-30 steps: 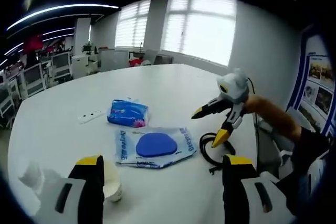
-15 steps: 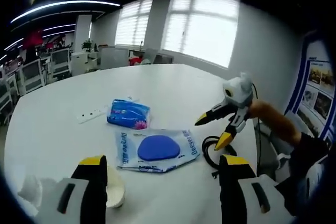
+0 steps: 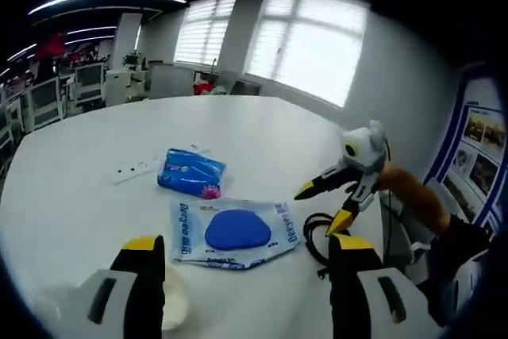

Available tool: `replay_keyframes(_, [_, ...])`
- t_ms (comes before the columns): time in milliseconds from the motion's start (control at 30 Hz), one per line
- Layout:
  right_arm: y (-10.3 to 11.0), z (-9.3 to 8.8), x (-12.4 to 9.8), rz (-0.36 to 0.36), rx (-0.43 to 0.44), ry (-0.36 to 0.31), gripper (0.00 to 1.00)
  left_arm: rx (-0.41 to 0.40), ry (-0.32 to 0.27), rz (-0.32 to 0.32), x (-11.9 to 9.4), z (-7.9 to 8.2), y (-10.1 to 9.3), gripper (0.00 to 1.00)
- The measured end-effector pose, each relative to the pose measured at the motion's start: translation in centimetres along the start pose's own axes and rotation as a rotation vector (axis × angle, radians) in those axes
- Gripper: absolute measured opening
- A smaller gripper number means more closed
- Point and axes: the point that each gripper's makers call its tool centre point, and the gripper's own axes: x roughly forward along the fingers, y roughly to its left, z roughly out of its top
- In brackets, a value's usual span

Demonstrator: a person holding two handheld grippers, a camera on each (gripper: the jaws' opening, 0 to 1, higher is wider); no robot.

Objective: Arrange the tabletop items into an orderly group along one side of the table until the central work area is clear of visible clutter.

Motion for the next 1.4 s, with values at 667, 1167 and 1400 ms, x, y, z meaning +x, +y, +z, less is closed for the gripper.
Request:
replay_keyframes(667, [-0.5, 0.3, 0.0, 0.019, 0.027, -0.017, 0.64, -0.062, 0.090, 0.003, 2.3, -0.7, 0.8, 0.95])
replay_keyframes(1167, [-0.2, 0.4, 0.7, 0.006, 0.033, 0.007, 0.74, -0.063, 0.142, 0.015, 3.6, -0.9, 2.0, 0.97])
replay_keyframes(1400, [-0.2, 0.8, 0.4, 0.006, 0.039, -0.010, 0.70, -0.044, 0.170, 0.024, 3.8, -1.2, 2.3, 0.92])
